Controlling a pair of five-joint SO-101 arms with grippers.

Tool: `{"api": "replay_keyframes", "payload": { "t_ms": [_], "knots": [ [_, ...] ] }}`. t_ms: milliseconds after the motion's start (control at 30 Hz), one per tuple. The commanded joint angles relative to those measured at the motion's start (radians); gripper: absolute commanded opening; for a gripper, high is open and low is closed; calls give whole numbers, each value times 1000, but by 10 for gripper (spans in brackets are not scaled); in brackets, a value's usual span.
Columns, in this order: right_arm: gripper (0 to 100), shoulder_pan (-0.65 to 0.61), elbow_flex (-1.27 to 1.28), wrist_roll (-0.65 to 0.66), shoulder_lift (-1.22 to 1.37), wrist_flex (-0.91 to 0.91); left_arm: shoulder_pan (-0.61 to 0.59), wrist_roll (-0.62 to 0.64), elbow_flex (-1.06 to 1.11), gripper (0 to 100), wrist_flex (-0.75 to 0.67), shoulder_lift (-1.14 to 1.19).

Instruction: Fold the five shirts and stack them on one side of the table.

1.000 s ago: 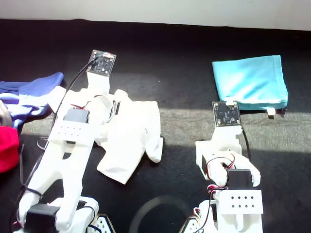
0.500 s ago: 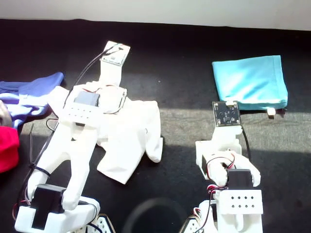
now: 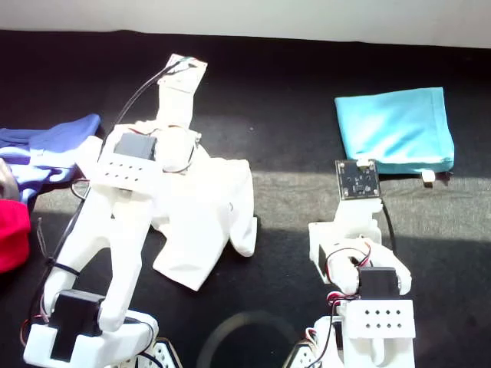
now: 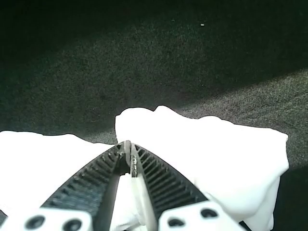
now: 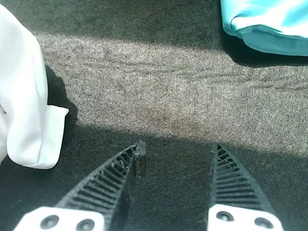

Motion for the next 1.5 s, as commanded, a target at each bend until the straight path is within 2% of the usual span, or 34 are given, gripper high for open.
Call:
{"api": "replay_keyframes", "payload": {
  "t_ms": [0,133,267,367,467,633,833,1000,1100,1267,1367,1467],
  "knots": [
    [214,-1,1,0,-15,-16,21,9,-99,10,126,-12],
    [214,-1,1,0,-15,-16,31,77,-225,10,399,-12],
    [214,-1,1,0,-15,-16,44,83,-354,10,644,-12],
    [214,-1,-1,0,-15,-16,58,81,-414,10,764,-12],
    [214,-1,-1,0,-15,-16,68,80,-423,10,804,-12],
    [214,-1,-1,0,-15,-16,77,81,-423,21,804,-1],
    [214,-1,-1,0,-15,-16,154,83,-374,206,802,-1],
    [214,-1,2,0,-15,-16,171,78,-375,171,790,-1],
    [214,-1,1,0,-15,-16,84,77,-364,168,697,1],
    [214,-1,1,0,-15,-16,-116,83,-349,171,413,4],
    [214,-1,1,0,-15,-16,-134,83,-294,171,285,45],
    [214,-1,2,0,-15,-16,-125,84,-269,171,273,120]
  ]
}}
